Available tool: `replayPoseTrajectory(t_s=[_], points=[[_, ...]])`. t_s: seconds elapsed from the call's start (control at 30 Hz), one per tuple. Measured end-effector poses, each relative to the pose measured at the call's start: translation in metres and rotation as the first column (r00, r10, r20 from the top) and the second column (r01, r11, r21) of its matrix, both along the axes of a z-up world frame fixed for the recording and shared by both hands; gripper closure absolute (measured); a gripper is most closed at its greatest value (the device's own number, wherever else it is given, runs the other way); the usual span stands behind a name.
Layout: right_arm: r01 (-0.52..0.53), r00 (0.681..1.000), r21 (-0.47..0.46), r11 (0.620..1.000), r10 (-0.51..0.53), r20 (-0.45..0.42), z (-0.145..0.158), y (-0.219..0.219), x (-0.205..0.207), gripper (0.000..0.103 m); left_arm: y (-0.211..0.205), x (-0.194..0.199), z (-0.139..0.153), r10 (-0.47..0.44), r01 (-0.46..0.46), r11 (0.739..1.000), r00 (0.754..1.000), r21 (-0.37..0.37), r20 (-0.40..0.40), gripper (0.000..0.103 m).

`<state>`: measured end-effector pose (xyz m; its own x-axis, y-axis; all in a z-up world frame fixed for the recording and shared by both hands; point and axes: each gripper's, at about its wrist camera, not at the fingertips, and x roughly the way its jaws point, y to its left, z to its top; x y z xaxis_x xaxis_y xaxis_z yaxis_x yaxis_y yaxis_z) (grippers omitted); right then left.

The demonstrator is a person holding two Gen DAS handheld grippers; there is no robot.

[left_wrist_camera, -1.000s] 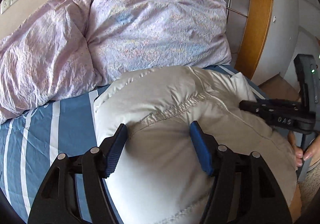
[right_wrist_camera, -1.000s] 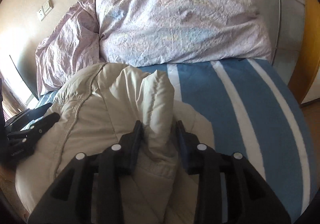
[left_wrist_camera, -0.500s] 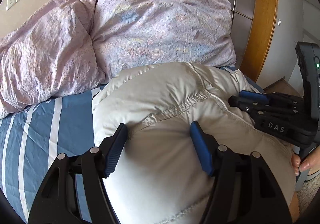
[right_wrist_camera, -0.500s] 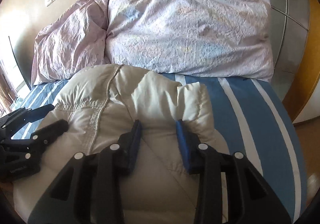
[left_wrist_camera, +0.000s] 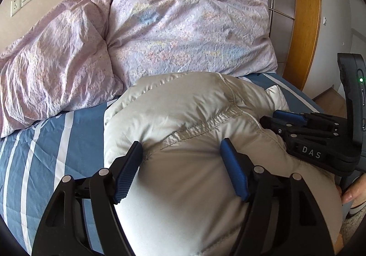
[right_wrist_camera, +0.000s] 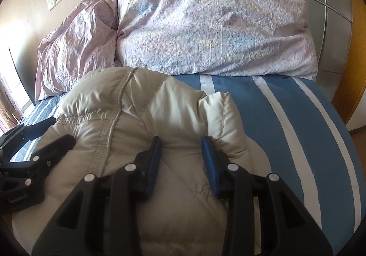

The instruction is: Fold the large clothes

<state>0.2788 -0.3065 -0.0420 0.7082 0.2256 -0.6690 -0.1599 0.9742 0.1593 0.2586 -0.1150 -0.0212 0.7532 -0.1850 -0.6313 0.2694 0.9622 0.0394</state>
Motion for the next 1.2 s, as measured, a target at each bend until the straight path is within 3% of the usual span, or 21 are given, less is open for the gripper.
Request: replayPoseTrajectory(t_s=[0.4,0.7,0.8,0.87,0.97,1.2], points=[[-0.006,1.000,0.023,1.000,0.006,0.002,-0.009,-0.002,0.003,0.065,-0.006,-0.003,-0.014,0.029,-0.031,0.999,0.997,0.019,0.067,0.029],[-0.009,1.000,0.054,0.998,0.009,-0.009,-0.012,-0.006,0.006,0.066,-0.009,-0.001,-0.013,0.049,-0.052,0.998,0.996,0.045,0.071,0.027],[0.023,1.000,0.033,0.999,-0.023,-0.010,-0.003,-0.005,0.003,0.059,-0.010,-0.002,-0.011,0.049,-0.053,0.996,0.997,0.068,0.063,0.026],[0.043,0.999,0.068,0.997,-0.043,0.002,0.005,-0.010,0.004,0.055,-0.010,-0.002,-0.011,0.051,-0.055,0.996,0.997,0.066,0.064,0.026],[0.066,0.998,0.067,0.996,-0.066,0.003,0.011,-0.011,0.012,0.055,-0.012,-0.002,-0.012,0.054,-0.059,0.995,0.996,0.076,0.067,0.026],[0.063,0.998,0.043,0.997,-0.063,0.012,-0.006,-0.011,0.016,0.054,-0.018,-0.004,-0.014,0.059,-0.068,0.992,0.995,0.104,0.086,0.026]])
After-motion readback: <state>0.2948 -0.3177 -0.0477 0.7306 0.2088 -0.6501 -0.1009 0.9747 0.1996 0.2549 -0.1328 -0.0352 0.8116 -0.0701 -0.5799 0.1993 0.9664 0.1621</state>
